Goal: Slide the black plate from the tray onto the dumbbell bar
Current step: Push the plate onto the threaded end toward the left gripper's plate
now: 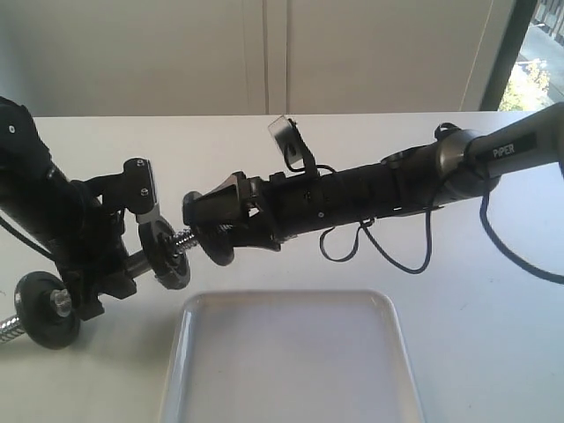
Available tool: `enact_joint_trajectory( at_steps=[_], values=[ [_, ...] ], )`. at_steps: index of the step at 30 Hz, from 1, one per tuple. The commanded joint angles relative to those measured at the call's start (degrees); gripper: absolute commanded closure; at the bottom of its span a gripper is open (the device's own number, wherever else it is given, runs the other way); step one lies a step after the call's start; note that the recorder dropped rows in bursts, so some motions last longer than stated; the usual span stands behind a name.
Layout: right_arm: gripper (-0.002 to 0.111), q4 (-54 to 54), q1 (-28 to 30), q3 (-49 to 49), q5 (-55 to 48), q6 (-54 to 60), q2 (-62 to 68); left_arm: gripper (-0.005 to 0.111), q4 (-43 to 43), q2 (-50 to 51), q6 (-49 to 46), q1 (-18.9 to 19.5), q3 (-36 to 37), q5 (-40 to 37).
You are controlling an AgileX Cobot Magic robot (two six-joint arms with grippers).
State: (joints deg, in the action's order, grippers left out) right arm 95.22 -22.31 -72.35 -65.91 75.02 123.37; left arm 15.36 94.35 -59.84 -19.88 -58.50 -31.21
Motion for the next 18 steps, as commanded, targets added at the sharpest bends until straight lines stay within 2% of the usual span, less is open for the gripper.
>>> enact_joint_trajectory(
  at_steps=[1,9,15,18],
  values=[
    [0.108,3.99,-2.40,-0.15,-4.05,0.20,-0.94,0.107,3.92,-3.00,-0.08,-0.16,-1.47,1.04],
    [0.106,4.73,-5.13,-0.15,-1.78,2.51,-0.94,0.107,3.92,-3.00,-0.08,-0.16,-1.47,1.04],
    [0.088,4.73,-6.31,-0.15,-0.86,2.51,-0.94,0.107,3.90,-3.00,-0.08,-0.16,-1.47,0.90],
    [0.075,4.73,-7.08,-0.15,0.65,2.51,-0.94,0.107,3.90,-3.00,-0.08,-0.16,-1.47,0.90]
  ],
)
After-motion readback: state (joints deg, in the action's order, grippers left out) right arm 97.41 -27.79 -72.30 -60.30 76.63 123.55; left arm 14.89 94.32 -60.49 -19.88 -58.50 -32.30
